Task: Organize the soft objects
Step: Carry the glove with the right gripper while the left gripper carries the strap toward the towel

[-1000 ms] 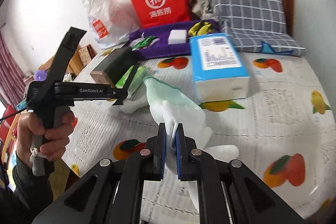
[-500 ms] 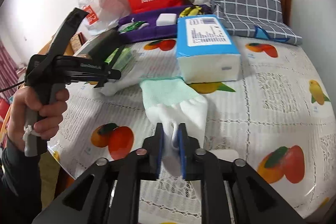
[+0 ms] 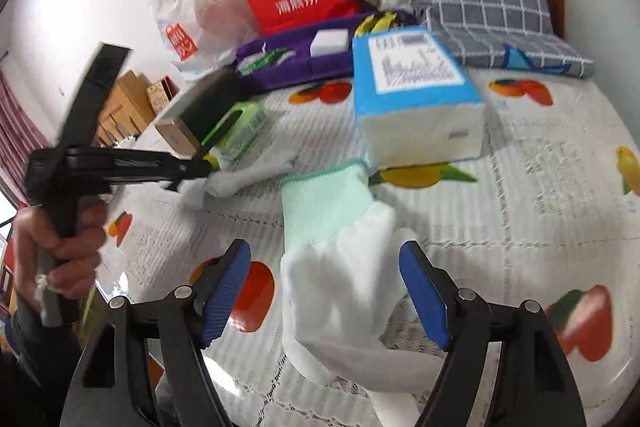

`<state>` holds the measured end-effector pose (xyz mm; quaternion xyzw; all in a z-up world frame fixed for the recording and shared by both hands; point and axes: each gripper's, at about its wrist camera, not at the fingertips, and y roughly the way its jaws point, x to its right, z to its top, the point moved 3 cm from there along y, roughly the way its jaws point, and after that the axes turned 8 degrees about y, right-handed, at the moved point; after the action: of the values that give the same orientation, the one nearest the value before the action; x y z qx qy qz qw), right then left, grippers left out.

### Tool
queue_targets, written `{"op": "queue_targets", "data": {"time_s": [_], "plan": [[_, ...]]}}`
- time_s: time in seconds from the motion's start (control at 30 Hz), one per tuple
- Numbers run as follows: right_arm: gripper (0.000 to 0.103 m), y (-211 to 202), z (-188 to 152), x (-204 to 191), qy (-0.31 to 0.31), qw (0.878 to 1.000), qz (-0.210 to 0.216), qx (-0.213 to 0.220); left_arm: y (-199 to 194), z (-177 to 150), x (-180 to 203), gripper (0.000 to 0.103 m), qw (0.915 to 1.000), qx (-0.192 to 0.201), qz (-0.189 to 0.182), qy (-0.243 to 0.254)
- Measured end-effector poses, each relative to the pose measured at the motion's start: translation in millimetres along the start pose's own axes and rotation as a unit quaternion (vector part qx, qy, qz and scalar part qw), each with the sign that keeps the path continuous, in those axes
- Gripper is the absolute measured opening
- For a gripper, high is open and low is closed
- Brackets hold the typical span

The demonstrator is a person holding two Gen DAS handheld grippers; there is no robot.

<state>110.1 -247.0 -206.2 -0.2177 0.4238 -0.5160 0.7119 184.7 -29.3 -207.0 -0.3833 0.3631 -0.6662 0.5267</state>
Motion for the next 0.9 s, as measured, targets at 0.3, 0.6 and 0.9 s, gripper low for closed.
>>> {"op": "queue_targets", "data": {"time_s": [0.3,0.6,0.9], "plan": [[0.075,22.8,-5.3,-6.3,-0.010,0.999,-0.047,-0.010,-13.9,-19.3,-9.4,0.020,0.9999,0.001,-0.013,-0.006],[0.021,12.6,-4.2,17.3,0.024,0.997,-0.075,0.000,-22.8,-29.7,-13.4,0.019,0.9996,0.008,-0.024,-0.012],[0.016,3.0,-6.0,4.7,0.016,0.997,-0.071,-0.003,-44.3,-28.4,-16.1,0.019,0.9989,0.029,-0.034,-0.014]]}}
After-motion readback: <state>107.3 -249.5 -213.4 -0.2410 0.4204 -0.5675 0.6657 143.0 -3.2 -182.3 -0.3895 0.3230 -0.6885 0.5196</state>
